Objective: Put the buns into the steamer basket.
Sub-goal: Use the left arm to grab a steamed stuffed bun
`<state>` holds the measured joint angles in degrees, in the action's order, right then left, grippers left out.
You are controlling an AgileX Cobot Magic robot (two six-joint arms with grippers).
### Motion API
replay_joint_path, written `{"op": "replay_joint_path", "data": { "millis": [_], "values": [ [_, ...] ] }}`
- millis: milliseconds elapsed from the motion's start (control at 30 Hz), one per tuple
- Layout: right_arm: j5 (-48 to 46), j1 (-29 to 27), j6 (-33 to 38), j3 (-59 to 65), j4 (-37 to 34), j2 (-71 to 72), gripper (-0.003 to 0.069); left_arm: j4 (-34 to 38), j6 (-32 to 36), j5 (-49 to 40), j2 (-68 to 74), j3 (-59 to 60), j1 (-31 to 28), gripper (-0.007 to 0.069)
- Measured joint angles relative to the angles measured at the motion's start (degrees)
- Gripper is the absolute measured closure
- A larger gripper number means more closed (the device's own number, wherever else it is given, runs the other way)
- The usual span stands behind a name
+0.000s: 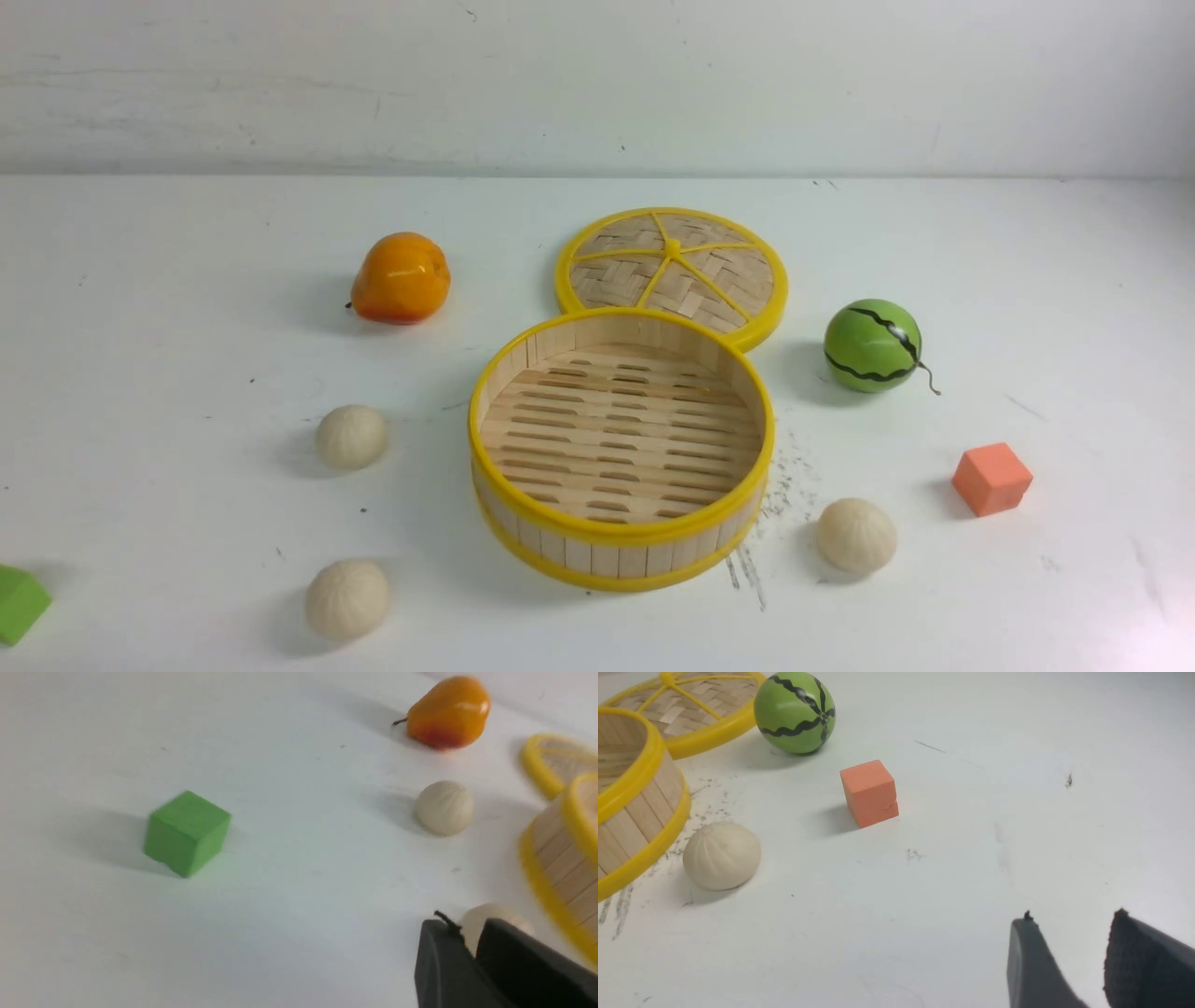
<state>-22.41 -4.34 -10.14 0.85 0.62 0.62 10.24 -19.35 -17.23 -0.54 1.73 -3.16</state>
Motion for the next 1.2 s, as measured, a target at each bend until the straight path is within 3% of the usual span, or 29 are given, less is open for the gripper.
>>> {"op": "replay_joint_path", "data": {
  "millis": [200,400,633,767,900,1200],
  "values": [
    [0.0,0.0,0.0,0.0,0.0,0.0,0.0419,30.83,-18.82,3.53,0.0,0.0,0.0,0.0512],
    [0.0,0.0,0.0,0.0,0.0,0.0,0.0419,37.01,-18.7,3.64,0.0,0.0,0.0,0.0506],
    [0.0,0.0,0.0,0.0,0.0,0.0,0.0419,37.38,-14.0,4.14,0.0,-0.19,0.0,0.0498],
    [0.0,0.0,0.0,0.0,0.0,0.0,0.0419,35.55,1.56,0.7,0.0,-7.06,0.0,0.051],
    [0.0,0.0,0.0,0.0,0.0,0.0,0.0419,27.69,10.04,-7.82,4.03,-17.37,0.0,0.0631],
    [0.0,0.0,0.0,0.0,0.0,0.0,0.0419,4.05,11.83,-34.97,25.63,-39.64,0.0,0.0638]
  ]
}}
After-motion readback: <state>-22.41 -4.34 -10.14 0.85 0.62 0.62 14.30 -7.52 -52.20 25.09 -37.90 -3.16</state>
